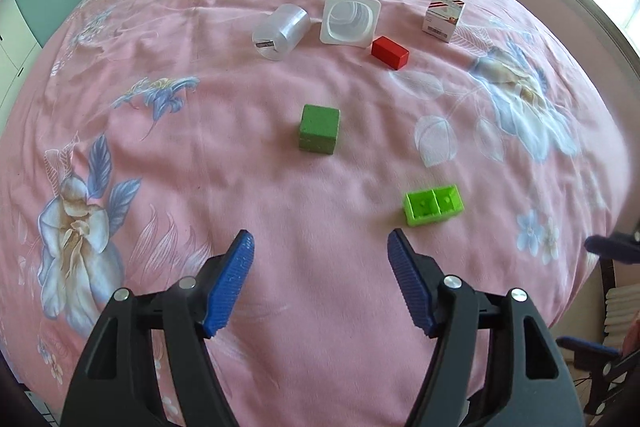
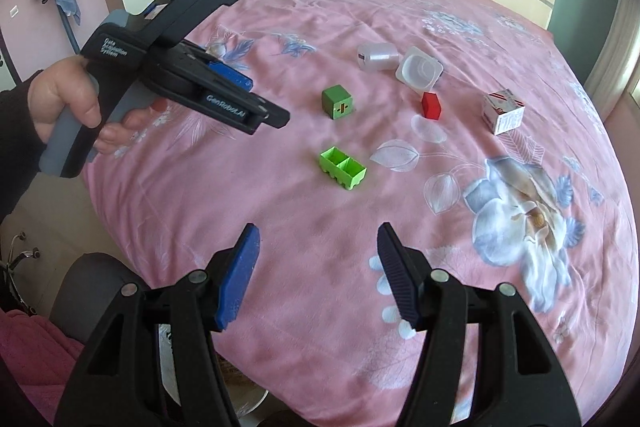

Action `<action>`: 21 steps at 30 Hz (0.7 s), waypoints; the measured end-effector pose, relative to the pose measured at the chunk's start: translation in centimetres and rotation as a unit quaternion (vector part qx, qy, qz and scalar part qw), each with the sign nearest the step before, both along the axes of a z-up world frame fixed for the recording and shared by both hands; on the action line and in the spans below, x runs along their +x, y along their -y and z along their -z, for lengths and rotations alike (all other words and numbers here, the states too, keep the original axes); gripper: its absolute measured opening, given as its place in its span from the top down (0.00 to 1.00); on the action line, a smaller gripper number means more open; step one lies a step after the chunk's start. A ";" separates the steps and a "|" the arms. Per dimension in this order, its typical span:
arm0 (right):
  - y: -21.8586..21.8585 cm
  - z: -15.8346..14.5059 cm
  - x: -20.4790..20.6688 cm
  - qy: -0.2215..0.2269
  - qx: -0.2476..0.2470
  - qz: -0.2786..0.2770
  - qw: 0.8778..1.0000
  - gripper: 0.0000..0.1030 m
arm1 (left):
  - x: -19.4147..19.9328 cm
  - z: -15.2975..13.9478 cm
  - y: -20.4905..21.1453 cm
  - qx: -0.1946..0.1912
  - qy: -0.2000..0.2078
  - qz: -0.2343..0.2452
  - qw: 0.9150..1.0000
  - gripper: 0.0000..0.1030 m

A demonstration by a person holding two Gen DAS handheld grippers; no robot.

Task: Collect trash
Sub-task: 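Move both tools back over the bed toward the green blocks, then grasp the green cube with left tool while right tool grasps the green brick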

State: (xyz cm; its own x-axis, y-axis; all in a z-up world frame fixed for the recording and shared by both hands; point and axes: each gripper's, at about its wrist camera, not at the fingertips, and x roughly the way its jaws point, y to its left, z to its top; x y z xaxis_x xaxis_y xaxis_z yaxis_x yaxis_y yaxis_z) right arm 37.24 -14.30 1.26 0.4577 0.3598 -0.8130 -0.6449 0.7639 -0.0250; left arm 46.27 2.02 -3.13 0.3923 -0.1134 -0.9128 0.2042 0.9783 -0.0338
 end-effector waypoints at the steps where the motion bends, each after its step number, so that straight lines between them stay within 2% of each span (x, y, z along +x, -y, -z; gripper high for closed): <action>1: -0.2 0.4 0.8 -0.001 0.002 -0.004 1.000 0.40 | 0.9 0.3 0.0 -0.002 -0.001 -0.002 1.000 0.29; 9: -1.8 4.7 6.4 -0.010 -0.012 -0.037 0.999 0.40 | 6.4 3.6 0.5 -0.003 -0.016 -0.010 1.000 0.29; 14: -2.5 7.5 9.4 -0.021 -0.019 -0.057 0.998 0.40 | 8.4 5.5 0.8 -0.003 -0.024 -0.007 1.000 0.29; 16: -2.7 8.3 10.2 -0.027 -0.015 -0.067 0.997 0.40 | 8.7 5.8 1.2 0.002 -0.015 0.000 1.000 0.29; 19: -3.3 8.9 11.1 -0.021 -0.007 -0.079 0.997 0.40 | 9.1 5.8 1.3 -0.001 -0.004 0.003 1.000 0.36; 21: -3.6 9.1 11.4 -0.022 -0.001 -0.083 0.996 0.40 | 9.4 5.8 1.4 -0.006 -0.003 0.006 1.000 0.47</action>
